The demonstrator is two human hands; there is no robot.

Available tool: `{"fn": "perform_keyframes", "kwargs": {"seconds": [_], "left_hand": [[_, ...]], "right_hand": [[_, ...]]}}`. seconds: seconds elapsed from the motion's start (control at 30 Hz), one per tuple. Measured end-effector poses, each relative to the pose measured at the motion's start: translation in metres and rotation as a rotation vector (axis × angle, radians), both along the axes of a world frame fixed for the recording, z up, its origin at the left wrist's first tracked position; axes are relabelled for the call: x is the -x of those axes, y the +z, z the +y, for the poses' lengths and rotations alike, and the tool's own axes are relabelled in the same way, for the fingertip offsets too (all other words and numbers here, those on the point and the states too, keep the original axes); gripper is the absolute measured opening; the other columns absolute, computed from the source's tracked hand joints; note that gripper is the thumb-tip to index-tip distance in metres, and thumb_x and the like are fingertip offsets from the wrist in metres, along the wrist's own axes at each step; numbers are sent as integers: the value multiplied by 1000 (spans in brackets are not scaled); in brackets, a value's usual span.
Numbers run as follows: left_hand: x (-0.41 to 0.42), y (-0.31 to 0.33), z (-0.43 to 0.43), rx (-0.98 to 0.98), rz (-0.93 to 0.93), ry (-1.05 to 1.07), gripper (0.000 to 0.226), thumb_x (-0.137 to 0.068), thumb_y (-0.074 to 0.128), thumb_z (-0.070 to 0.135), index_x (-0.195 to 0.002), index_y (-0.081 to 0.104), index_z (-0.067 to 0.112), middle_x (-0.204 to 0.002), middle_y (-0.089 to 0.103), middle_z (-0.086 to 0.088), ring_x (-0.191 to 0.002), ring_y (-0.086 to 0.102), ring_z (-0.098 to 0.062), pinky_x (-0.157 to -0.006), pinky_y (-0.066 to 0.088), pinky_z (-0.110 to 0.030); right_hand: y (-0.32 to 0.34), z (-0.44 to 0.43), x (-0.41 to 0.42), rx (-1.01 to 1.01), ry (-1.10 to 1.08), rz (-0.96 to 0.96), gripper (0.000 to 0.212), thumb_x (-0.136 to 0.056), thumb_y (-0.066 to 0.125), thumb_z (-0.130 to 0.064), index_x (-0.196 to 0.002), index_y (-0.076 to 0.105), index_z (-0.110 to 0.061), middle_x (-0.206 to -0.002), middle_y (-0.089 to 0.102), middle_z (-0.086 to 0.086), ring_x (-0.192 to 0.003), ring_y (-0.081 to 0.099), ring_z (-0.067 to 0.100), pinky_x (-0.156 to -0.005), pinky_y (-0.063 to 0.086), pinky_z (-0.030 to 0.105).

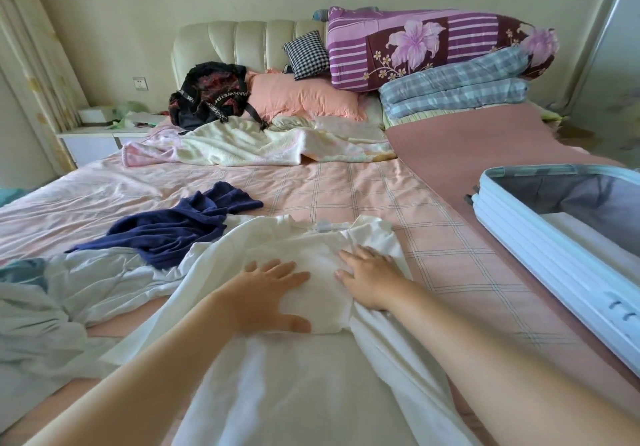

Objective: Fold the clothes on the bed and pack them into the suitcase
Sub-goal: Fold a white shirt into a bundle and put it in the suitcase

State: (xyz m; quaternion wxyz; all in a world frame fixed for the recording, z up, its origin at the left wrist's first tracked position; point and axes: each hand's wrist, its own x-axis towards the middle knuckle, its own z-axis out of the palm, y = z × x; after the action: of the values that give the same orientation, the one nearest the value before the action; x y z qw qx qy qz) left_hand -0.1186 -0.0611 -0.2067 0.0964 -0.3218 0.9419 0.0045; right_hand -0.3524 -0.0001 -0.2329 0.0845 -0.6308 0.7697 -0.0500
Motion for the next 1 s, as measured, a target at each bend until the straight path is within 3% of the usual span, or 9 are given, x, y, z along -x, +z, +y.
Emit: {"fn": "perform_keyframes", "kwargs": {"seconds": [0.1, 0.17, 0.27, 0.33, 0.4, 0.5, 0.6, 0.83, 1.0], "left_hand": [[-12, 8, 16, 82, 45, -89, 103, -71, 48, 88, -156, 16, 40, -163, 16, 12, -150, 15, -11, -122, 3, -34], [-13, 6, 31, 86, 33, -121, 87, -81, 59, 61, -155, 22, 37, -162, 22, 11, -148, 21, -11, -120, 9, -28], [-13, 12, 45, 102, 56, -109, 61, -92, 48, 21, -150, 36, 34, -154, 39, 9, -141, 37, -13, -116, 27, -27], [-18, 18, 43, 242, 229, -147, 51, -89, 37, 10, -128, 64, 30, -128, 64, 9, -119, 61, -19, -96, 51, -33], [-30, 19, 40, 321, 366, -138, 53, -82, 31, 11, -103, 75, 29, -103, 73, 10, -96, 71, -20, -74, 60, -34], [-41, 7, 49, 187, 23, 8, 58, -95, 37, 10, -147, 42, 35, -152, 39, 13, -142, 36, -15, -116, 30, -34], [-40, 8, 71, 97, 5, 135, 62, -97, 42, 13, -153, 28, 33, -161, 21, 7, -150, 14, -14, -122, 5, -35], [0, 21, 165, -27, 460, -13, 61, -91, 40, 3, -145, 46, 31, -148, 47, 8, -138, 39, -14, -112, 27, -28], [34, 7, 235, -105, 479, -139, 55, -95, 42, 7, -145, 47, 31, -148, 47, 11, -138, 38, -11, -110, 27, -23]], "right_hand": [[7, 20, -14, 22, -18, -6, 62, -103, 31, -53, -157, 26, -23, -165, 16, 12, -153, 11, 24, -121, 14, 45], [10, 35, -29, 41, 14, -45, 62, -101, 34, -55, -156, 28, -25, -166, 14, 11, -153, 9, 23, -122, 13, 43], [15, 65, -51, -2, 70, -133, 75, -94, 46, -57, -158, 21, -29, -168, 3, 6, -155, -2, 18, -124, 3, 40], [17, 84, -59, -41, 97, -123, 87, -86, 56, -52, -159, 16, -29, -169, -2, 3, -155, -6, 16, -125, 0, 39], [19, 100, -62, -54, 104, -103, 94, -82, 60, -47, -160, 12, -29, -169, -3, 1, -155, -6, 15, -125, 1, 40], [20, 120, -65, -77, 84, -135, 92, -82, 59, -42, -160, 12, -31, -169, -3, 0, -155, -5, 15, -125, 3, 40], [26, 143, -70, -127, 75, -154, 89, -84, 59, -41, -160, 12, -34, -169, -3, 1, -155, -5, 15, -125, 4, 39], [47, 217, -62, -56, -78, -212, 65, -88, 58, -33, -151, 40, -31, -163, 24, -3, -149, 25, 19, -118, 26, 33], [39, 285, -44, 58, -263, -402, 37, -84, 59, -39, -120, 63, -36, -116, 54, -9, -110, 57, 12, -98, 46, 29]]}}
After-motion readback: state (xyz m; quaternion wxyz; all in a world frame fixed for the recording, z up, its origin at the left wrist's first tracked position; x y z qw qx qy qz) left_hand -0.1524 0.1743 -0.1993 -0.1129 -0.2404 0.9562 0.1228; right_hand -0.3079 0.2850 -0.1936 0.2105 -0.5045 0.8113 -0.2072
